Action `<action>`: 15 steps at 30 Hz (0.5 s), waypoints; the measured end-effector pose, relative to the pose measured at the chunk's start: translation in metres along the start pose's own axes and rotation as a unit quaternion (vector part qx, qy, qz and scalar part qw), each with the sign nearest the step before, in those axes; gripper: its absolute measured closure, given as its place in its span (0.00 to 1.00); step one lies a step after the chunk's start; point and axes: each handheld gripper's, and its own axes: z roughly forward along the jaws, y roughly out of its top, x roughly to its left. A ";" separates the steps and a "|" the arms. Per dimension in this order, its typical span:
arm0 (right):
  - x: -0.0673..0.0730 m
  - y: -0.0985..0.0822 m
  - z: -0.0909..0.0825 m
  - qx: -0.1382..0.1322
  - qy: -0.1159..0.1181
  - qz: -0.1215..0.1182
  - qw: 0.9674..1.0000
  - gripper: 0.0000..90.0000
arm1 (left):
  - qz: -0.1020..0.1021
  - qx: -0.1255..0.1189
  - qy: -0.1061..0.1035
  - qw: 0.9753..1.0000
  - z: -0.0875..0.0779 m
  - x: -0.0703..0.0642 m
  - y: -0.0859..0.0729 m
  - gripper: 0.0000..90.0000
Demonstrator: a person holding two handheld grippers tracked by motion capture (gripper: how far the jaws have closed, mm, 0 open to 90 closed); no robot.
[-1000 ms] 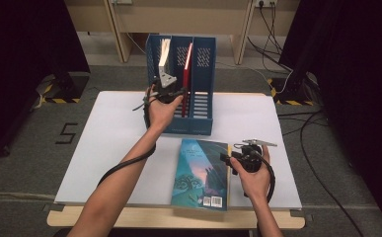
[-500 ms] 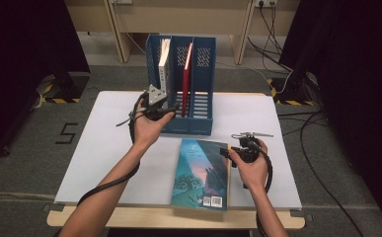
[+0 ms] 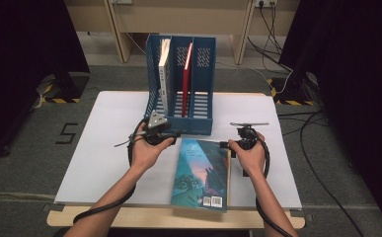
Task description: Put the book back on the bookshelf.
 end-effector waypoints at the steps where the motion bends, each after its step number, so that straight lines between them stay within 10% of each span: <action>1: 0.000 0.002 0.001 0.002 0.000 0.003 1.000 0.51 | -0.001 0.005 -0.003 1.000 0.000 -0.002 -0.006 0.55; 15: -0.005 0.013 0.020 0.012 0.009 0.002 1.000 0.49 | -0.015 0.045 -0.042 0.998 0.005 -0.020 -0.052 0.58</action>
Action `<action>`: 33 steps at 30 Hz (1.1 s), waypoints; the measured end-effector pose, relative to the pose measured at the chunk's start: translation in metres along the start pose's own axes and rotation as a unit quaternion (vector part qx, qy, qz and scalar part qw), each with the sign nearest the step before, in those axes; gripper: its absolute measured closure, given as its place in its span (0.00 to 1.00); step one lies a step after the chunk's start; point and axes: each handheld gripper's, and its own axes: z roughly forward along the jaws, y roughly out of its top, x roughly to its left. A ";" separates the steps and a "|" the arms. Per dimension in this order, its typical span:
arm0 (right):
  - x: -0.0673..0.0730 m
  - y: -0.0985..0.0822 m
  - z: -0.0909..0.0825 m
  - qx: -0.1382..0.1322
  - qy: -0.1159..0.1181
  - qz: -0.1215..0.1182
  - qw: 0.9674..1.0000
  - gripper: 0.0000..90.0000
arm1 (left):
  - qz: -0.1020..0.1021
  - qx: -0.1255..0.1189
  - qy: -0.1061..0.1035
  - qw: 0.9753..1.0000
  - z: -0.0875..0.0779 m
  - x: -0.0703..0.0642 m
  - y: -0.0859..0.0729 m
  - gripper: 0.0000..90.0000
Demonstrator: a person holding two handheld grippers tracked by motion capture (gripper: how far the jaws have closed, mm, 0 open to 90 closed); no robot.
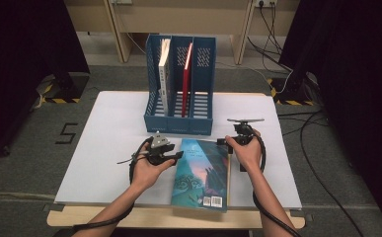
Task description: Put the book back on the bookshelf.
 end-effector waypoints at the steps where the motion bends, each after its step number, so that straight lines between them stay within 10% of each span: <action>1: 0.000 0.000 0.001 0.001 0.003 0.000 1.000 0.49 | -0.006 0.001 -0.005 1.000 0.001 -0.001 -0.002 0.58; 33: 0.002 -0.001 0.002 0.001 0.002 -0.010 1.000 0.51 | -0.051 0.007 -0.023 0.998 0.008 -0.015 -0.025 0.61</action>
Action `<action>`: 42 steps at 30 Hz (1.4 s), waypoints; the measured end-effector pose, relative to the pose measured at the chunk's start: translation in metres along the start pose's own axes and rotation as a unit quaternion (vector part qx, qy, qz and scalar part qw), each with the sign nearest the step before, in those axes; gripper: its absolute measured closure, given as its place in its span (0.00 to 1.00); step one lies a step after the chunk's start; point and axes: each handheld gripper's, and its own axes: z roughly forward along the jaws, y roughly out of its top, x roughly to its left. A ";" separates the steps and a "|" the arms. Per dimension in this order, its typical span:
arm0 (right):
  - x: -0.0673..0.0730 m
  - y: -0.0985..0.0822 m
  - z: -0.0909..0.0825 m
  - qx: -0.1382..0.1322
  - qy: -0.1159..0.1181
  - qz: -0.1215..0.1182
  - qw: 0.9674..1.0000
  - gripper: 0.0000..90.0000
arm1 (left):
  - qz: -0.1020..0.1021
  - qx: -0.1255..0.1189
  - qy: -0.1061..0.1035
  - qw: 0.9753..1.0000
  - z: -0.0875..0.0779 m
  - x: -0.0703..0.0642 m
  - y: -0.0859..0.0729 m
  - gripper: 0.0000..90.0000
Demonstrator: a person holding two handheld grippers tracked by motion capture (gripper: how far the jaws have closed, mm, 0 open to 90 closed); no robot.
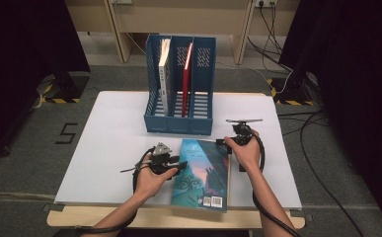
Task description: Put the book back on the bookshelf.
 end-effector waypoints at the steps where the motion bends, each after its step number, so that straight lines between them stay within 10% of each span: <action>1: 0.000 0.000 0.000 0.001 -0.002 0.000 1.000 0.51 | 0.003 -0.005 0.002 1.000 0.001 -0.002 -0.001 0.61; 17: -0.020 -0.008 -0.019 0.005 -0.021 0.013 1.000 0.45 | 0.016 0.009 -0.016 1.000 0.008 -0.020 0.002 0.60; 42: -0.027 -0.019 -0.012 0.042 0.040 0.072 0.996 0.35 | 0.025 0.020 -0.014 0.999 0.012 -0.022 0.007 0.59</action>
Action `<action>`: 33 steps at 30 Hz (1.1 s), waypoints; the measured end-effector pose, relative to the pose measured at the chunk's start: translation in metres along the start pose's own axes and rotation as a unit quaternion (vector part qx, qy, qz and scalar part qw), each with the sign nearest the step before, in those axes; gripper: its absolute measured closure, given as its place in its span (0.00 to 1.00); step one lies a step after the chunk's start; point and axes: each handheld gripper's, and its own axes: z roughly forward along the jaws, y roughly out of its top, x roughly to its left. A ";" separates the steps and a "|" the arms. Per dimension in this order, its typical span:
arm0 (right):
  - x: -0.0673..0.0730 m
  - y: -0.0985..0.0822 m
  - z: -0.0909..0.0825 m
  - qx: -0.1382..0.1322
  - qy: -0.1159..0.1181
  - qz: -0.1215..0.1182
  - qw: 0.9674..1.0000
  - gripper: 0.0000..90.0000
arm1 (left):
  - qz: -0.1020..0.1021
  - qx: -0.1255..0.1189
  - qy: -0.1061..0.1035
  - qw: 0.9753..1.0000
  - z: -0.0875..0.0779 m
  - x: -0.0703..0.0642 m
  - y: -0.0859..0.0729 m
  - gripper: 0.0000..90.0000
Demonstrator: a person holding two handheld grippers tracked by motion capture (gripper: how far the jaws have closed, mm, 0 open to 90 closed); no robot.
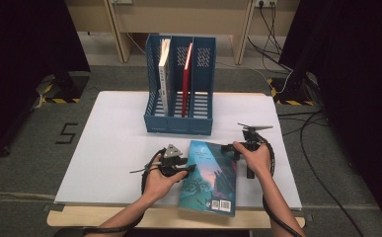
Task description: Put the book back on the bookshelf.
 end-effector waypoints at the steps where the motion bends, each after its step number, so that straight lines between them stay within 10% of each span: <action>1: 0.000 0.000 0.000 -0.001 0.000 0.001 1.000 0.35 | 0.003 0.002 0.000 1.000 0.000 0.000 0.000 0.59; 20: 0.029 0.005 -0.025 -0.017 -0.071 -0.016 0.997 0.58 | 0.003 0.016 -0.001 1.000 -0.003 0.002 0.002 0.60; 33: 0.007 0.001 -0.017 -0.010 -0.031 0.012 0.999 0.55 | 0.009 0.010 0.003 1.000 -0.002 0.000 0.001 0.61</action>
